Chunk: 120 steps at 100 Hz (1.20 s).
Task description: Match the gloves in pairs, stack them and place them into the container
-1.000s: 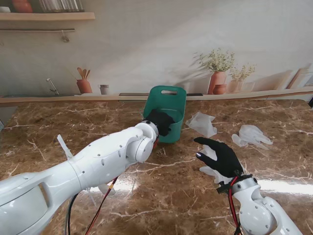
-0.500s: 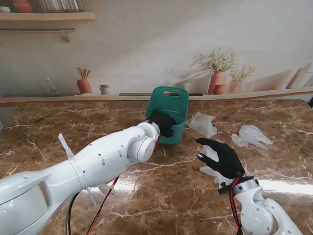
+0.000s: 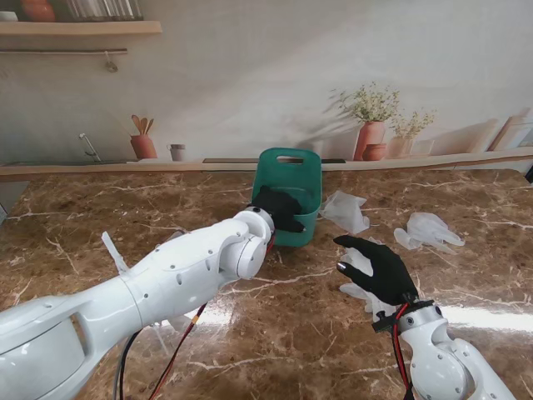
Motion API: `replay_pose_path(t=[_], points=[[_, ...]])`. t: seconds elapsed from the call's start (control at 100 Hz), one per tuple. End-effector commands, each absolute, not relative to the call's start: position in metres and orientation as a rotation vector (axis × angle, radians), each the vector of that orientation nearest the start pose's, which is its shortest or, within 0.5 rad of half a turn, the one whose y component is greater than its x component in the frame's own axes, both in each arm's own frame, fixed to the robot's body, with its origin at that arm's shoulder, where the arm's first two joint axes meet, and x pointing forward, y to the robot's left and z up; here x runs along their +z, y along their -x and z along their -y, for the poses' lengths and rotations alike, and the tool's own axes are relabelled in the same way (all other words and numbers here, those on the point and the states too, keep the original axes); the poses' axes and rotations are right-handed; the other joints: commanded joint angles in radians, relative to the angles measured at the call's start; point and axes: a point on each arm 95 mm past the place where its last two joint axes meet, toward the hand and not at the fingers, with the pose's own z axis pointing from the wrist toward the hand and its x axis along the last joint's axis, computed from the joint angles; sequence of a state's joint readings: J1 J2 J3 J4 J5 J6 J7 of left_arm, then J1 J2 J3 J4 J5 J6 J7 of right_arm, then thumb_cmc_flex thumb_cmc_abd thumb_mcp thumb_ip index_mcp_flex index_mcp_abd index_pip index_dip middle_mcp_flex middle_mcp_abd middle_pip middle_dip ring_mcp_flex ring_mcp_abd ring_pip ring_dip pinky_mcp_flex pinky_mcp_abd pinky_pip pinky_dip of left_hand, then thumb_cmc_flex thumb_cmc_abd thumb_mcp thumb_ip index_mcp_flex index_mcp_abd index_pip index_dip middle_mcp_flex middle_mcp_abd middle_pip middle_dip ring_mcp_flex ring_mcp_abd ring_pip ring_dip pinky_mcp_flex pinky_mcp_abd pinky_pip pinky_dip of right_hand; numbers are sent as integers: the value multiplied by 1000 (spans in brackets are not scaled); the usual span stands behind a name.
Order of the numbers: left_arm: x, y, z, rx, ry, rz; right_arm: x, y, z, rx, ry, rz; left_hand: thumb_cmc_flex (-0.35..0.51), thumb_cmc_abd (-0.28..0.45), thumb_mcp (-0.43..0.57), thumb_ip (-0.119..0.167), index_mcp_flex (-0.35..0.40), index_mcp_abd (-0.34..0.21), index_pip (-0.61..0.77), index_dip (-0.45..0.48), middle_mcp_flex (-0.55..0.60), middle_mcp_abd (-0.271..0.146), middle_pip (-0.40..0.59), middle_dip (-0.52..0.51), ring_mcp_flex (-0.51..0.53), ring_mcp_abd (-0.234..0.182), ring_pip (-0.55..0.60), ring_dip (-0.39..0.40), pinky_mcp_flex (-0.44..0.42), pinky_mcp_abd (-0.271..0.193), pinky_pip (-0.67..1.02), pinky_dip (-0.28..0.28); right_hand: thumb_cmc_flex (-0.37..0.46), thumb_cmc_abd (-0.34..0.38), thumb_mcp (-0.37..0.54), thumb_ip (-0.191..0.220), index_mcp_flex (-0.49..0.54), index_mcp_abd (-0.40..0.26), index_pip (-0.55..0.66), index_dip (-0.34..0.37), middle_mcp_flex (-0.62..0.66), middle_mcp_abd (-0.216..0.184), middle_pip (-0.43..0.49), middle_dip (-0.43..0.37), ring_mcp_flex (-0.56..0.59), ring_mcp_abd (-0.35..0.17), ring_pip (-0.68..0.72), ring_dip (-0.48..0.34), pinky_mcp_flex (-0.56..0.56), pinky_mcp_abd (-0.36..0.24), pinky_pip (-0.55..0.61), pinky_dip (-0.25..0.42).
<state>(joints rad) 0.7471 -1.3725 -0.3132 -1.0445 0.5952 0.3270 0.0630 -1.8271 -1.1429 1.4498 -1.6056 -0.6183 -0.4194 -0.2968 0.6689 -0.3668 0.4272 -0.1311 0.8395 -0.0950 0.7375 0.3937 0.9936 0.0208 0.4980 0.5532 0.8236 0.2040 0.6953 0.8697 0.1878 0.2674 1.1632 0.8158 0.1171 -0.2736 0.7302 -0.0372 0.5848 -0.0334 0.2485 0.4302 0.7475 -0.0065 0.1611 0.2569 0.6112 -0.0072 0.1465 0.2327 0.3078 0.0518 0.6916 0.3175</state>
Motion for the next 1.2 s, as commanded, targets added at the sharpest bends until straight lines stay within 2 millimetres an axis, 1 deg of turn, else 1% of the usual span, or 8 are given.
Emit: replay_pose_path(t=[0.0, 0.14, 0.19, 0.47, 0.51, 0.82, 1.02, 1.19], points=[[-294, -509, 216, -1434, 1081, -1725, -343, -333, 56, -2723, 1936, 1396, -78, 57, -26, 45, -18, 47, -83, -14, -62, 19, -49, -29, -60, 30, -63, -30, -42, -2, -48, -27, 22, -1, 10, 23, 19, -23, 7, 5, 15, -13, 0, 13, 28, -5, 2, 12, -2, -1, 7, 18], [-291, -506, 210, -1465, 1095, -1703, -342, -334, 55, -2723, 1938, 1396, -114, 58, -114, 69, -105, 88, -243, -36, -203, 17, -121, -84, -186, 6, -201, -114, -117, -47, -186, -102, 21, -2, 10, 23, 9, -19, 3, 4, 14, -12, -1, 13, 28, -4, 2, 12, 0, -5, 8, 18], [-290, -505, 209, -1481, 1111, -1689, -342, -335, 55, -2719, 1933, 1400, -94, 60, -195, 79, -126, 105, -273, -44, -235, 23, -132, -99, -199, 7, -205, -119, -121, -56, -190, -97, 21, -3, 11, 23, 6, -17, 1, 3, 12, -12, -2, 13, 29, -3, 2, 12, 0, -8, 7, 18], [-284, -504, 204, -1570, 1142, -1627, -340, -339, 51, -2681, 1931, 1429, -131, 47, -318, 92, -203, 153, -355, -82, -346, 30, -164, -120, -292, -22, -289, -162, -204, -86, -308, -129, 24, -4, 10, 22, 4, -12, 0, 3, 10, -13, -3, 12, 28, -5, 0, 11, 1, -16, -1, 10], [-283, -503, 204, -1584, 1147, -1614, -339, -339, 51, -2674, 1936, 1436, -103, 69, -398, 104, -216, 158, -371, -84, -367, 31, -169, -122, -308, -26, -305, -170, -212, -95, -339, -114, 24, -3, 9, 22, 4, -12, 0, 3, 9, -12, -3, 12, 28, -7, 1, 11, 2, -17, -1, 10], [-260, -481, 189, -1706, 1154, -1488, -332, -338, 49, -2676, 1937, 1472, -104, 101, -432, 109, -256, 151, -421, -110, -434, 12, -208, -149, -389, -53, -402, -242, -258, -121, -455, -168, 25, -3, 8, 22, 1, -11, -2, 3, 7, -14, -4, 11, 26, -5, 0, 11, 1, -18, 0, 7], [-254, -457, 163, -1827, 1180, -1347, -325, -339, 52, -2692, 1946, 1507, -95, 109, -434, 111, -296, 94, -438, -111, -458, 5, -240, -186, -405, -71, -448, -288, -251, -136, -480, -194, 25, -3, 6, 22, 2, -12, -2, 3, 7, -12, -4, 10, 28, -5, 1, 11, 3, -20, 1, 6], [-256, -433, 133, -1890, 1215, -1285, -319, -342, 54, -2683, 1947, 1568, -81, 116, -435, 113, -339, 63, -551, -202, -486, 6, -277, -252, -430, -90, -507, -381, -237, -191, -519, -272, 25, -2, 4, 22, 2, -13, -2, 3, 6, -13, -4, 10, 27, -5, 1, 10, 3, -21, 2, 5]])
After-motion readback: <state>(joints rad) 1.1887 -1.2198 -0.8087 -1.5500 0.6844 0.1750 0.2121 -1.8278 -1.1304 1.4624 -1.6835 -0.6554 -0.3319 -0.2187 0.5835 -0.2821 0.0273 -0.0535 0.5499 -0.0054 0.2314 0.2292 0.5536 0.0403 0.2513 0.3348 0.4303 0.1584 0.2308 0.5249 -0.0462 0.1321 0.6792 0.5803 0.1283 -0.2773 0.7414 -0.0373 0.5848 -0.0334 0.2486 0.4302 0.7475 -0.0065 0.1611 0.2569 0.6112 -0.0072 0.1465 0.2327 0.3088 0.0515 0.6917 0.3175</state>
